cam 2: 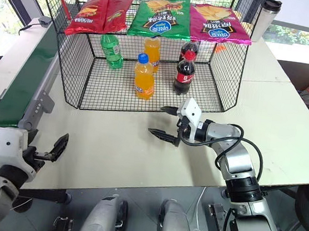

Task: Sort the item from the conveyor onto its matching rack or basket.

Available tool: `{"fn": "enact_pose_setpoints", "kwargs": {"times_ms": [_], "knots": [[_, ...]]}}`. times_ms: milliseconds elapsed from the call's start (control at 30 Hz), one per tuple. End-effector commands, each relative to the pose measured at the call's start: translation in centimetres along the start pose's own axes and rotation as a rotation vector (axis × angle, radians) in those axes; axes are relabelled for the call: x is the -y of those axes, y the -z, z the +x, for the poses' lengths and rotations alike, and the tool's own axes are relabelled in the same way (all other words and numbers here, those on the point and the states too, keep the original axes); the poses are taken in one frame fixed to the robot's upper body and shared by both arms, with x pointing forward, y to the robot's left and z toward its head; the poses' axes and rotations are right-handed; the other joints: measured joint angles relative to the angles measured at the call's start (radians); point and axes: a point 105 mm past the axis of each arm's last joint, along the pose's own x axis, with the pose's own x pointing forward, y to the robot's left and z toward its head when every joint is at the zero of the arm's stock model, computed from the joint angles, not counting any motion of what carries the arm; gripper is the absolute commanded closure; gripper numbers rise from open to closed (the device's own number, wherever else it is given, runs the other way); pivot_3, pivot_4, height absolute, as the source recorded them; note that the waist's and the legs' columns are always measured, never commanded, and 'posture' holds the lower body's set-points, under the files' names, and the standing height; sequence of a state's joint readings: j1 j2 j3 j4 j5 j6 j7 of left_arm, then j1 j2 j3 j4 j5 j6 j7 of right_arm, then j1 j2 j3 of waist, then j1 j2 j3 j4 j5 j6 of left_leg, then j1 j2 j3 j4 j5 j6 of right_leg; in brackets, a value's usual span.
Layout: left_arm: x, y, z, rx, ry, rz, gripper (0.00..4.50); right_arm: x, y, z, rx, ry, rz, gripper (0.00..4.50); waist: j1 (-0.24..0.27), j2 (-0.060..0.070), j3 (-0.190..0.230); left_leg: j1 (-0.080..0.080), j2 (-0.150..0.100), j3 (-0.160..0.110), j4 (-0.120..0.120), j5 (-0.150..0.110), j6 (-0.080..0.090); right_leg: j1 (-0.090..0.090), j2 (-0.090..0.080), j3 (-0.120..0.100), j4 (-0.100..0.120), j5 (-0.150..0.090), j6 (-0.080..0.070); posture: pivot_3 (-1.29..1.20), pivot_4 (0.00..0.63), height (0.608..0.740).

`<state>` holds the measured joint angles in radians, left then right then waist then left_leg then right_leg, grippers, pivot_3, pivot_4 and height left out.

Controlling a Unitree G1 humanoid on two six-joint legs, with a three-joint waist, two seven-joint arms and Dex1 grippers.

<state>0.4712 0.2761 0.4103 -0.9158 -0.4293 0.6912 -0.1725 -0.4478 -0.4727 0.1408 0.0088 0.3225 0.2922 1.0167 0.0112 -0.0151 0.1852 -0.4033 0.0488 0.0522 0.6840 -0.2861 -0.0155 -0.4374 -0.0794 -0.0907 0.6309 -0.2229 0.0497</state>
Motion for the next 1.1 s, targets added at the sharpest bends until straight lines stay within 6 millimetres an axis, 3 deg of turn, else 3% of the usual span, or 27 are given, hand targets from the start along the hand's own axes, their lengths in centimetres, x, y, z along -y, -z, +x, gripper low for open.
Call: {"fn": "enact_pose_setpoints", "kwargs": {"times_ms": [33,533,1100], "knots": [[0.6,-1.6,0.1,0.061,0.018,0.033,0.03,0.0,-1.4,-0.3,0.041,0.005,-0.036,0.0,0.0,0.0,0.0,0.0,0.0,0.0,0.0,0.0,0.0,0.0,0.0,0.0,0.0,0.0,0.0,0.0,0.15,0.74],[0.4,-1.5,1.1,0.071,-0.015,0.06,0.03,-0.5,-1.8,-0.1,0.053,-0.021,-0.04,0.0,0.0,0.0,0.0,0.0,0.0,0.0,0.0,0.0,0.0,0.0,0.0,0.0,0.0,0.0,0.0,0.0,0.15,0.74],[0.6,-1.7,0.7,0.08,-0.029,0.065,0.03,-1.9,-2.5,-0.4,0.083,-0.123,-0.004,0.0,0.0,0.0,0.0,0.0,0.0,0.0,0.0,0.0,0.0,0.0,0.0,0.0,0.0,0.0,0.0,0.0,0.15,0.74]]}}
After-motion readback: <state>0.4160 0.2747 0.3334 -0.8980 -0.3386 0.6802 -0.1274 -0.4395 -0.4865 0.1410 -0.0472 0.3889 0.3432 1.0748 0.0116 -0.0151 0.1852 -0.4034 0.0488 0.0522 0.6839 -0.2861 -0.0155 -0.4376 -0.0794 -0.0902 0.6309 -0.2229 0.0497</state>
